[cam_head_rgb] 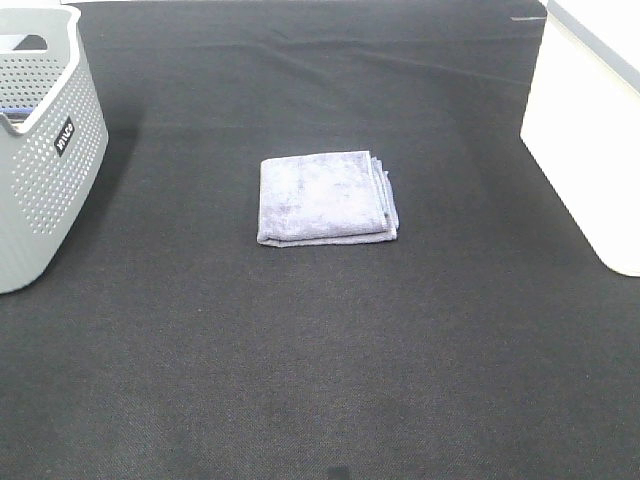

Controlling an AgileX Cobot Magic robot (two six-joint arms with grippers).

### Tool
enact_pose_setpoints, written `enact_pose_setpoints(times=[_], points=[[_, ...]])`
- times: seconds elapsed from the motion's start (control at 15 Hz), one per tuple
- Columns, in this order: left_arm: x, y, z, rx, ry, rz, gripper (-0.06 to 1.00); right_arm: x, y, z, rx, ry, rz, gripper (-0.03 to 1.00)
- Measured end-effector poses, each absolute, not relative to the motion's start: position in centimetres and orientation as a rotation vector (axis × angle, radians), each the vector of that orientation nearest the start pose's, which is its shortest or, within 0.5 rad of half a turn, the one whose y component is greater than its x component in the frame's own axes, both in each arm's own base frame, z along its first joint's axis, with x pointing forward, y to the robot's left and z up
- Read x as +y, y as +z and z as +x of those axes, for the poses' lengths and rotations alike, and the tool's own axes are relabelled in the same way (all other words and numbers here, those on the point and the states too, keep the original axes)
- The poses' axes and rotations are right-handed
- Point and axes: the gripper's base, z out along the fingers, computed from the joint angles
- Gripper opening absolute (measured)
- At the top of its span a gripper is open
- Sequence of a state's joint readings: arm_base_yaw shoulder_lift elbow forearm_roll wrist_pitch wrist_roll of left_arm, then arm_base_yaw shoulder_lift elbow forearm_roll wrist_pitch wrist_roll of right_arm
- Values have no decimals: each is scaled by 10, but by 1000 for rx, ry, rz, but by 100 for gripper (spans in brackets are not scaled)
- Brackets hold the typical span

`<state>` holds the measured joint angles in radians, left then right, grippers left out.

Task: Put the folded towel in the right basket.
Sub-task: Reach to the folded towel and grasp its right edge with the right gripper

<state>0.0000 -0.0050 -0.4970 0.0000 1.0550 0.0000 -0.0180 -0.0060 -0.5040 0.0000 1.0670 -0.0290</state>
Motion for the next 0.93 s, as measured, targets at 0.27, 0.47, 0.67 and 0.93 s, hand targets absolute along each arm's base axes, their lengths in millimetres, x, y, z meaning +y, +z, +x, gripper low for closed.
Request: enact_pose_setpoints(times=[0.27, 0.47, 0.67, 0.93], points=[[0, 277, -5, 2037, 0, 0, 97, 0, 278, -7, 2041, -29, -11, 77], [0, 277, -5, 2037, 0, 0, 97, 0, 278, -7, 2041, -29, -11, 77], [0, 277, -5, 2037, 0, 0, 97, 0, 278, -7, 2041, -29, -11, 77], [0, 277, -5, 2037, 0, 0, 97, 0, 278, -7, 2041, -29, -11, 77]])
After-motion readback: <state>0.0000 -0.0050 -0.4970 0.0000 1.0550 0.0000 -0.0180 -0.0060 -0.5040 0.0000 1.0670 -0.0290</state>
